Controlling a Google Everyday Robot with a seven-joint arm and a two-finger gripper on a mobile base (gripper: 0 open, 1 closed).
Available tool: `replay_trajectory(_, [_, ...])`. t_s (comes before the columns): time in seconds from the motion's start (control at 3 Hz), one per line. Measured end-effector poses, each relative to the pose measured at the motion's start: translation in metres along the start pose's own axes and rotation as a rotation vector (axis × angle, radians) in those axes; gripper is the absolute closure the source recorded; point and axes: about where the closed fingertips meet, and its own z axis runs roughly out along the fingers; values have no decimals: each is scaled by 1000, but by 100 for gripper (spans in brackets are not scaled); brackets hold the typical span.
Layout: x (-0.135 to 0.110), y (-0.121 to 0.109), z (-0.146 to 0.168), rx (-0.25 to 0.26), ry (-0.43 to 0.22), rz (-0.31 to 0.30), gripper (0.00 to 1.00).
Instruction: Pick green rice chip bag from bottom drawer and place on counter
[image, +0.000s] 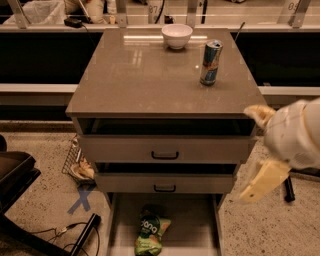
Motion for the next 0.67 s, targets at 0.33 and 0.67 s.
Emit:
replay_trajectory(0.33, [12, 36, 65, -24, -77, -7, 0])
replay_trajectory(0.67, [48, 69, 161, -53, -80, 12, 0])
